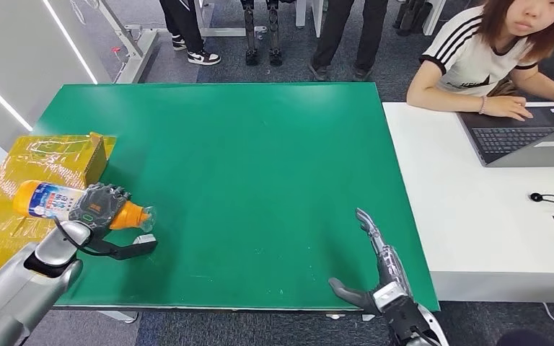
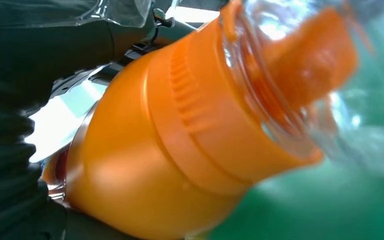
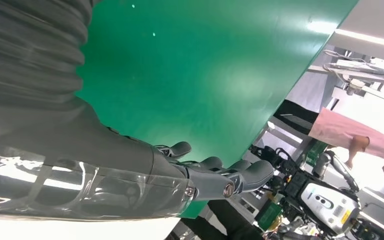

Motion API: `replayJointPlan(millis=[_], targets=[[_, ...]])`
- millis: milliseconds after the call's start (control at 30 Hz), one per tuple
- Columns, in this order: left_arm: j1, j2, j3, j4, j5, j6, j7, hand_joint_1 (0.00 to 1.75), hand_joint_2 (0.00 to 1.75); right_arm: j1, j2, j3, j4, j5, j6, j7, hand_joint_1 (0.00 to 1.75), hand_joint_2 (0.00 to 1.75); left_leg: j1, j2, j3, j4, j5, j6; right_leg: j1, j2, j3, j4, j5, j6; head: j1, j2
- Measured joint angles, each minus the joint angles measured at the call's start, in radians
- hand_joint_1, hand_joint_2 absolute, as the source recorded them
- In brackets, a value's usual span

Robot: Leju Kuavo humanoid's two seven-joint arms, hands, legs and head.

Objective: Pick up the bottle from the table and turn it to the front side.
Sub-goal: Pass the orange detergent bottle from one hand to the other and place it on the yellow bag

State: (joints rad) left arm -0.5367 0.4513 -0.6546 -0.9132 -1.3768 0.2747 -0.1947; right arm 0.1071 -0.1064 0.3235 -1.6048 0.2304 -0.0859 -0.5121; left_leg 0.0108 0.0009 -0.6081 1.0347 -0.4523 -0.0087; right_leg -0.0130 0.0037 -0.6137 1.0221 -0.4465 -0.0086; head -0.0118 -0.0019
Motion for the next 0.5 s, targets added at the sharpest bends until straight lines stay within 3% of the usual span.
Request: replayJointPlan(millis=[100, 167, 233, 500], targets=[[-0.006, -0.036, 0.0, 0.026, 0.054, -0.011, -0.028, 1.75, 1.75, 0.0, -0.004, 0.0, -0.005, 0.001, 0.001, 0.005, 0.0, 1.75, 0.0, 0.0, 0.0, 0.0, 0.0, 0.0, 0.0, 0.0, 0.0, 0.0, 0.0, 0.0, 0.0, 0.0], [-0.012, -0.076, 0.0, 0.058, 0.12, -0.033, -0.056, 0.87, 1.75, -0.003, -0.012, 0.001, -0.008, -0.001, 0.003, 0.007, 0.0, 1.75, 0.0, 0.0, 0.0, 0.001, 0.0, 0.0, 0.0, 0.0, 0.0, 0.0, 0.001, 0.0, 0.0, 0.0], [-0.012, -0.084, 0.0, 0.07, 0.138, -0.046, -0.052, 0.0, 1.75, -0.007, -0.02, 0.001, -0.006, -0.007, 0.004, 0.005, 0.0, 1.75, 0.0, 0.0, 0.0, 0.001, 0.0, 0.0, 0.0, 0.0, 0.0, 0.0, 0.001, 0.0, 0.0, 0.0], [-0.012, -0.102, 0.0, 0.109, 0.057, -0.009, 0.08, 0.0, 1.75, -0.024, -0.03, 0.008, 0.004, -0.011, 0.003, 0.002, 0.0, 1.75, 0.0, 0.0, 0.0, 0.0, 0.0, 0.0, 0.0, 0.0, 0.0, 0.0, 0.001, 0.0, 0.0, 0.0]])
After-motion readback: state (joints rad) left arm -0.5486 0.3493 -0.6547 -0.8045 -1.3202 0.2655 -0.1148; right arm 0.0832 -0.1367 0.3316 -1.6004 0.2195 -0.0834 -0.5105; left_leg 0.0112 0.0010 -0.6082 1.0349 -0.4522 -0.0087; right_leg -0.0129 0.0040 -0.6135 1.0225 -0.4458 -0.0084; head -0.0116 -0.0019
